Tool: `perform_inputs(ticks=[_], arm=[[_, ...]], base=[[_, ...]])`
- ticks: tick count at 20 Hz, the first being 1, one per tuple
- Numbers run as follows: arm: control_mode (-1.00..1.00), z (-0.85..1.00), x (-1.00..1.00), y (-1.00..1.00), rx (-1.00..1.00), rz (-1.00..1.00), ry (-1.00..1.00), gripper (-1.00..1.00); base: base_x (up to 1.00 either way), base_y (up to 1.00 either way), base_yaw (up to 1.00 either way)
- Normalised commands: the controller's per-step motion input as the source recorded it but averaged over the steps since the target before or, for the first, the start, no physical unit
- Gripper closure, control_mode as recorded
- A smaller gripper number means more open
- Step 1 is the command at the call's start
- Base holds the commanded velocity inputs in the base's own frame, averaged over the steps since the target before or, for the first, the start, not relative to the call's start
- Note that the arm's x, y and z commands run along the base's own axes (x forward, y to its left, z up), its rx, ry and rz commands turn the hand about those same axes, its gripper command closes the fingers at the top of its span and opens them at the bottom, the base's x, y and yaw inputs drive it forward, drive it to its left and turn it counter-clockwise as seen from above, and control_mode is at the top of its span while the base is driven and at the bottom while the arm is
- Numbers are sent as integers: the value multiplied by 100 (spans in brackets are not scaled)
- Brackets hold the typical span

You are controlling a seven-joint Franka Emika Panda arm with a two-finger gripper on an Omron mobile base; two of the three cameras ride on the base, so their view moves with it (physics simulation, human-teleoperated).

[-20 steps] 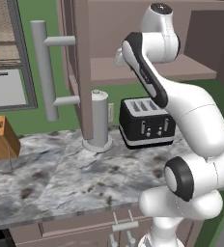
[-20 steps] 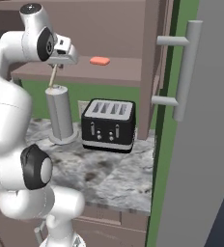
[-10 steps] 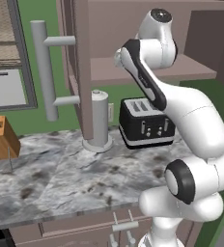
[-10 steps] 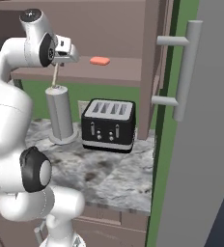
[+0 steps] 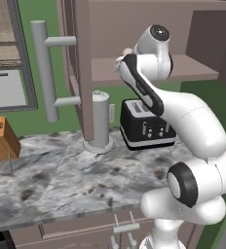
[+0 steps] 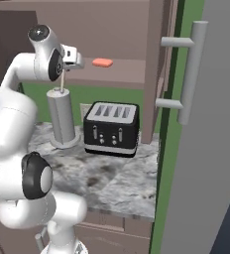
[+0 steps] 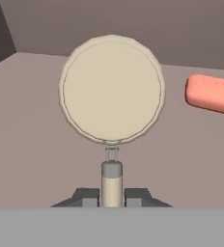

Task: Pick up the bar soap and dish brush from the sink, and place them back in the cabinet, and close the cabinet doors.

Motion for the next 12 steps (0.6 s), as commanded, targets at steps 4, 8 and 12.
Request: perform_inputs(ticks=[4,8,12], arm=[[-100,0,42,3,0,0,0,100],[-100,0,35,8,0,0,0,100],[-100,0,36,9,0,0,0,100]], base=[[0,0,0],[0,0,0],[0,0,0]])
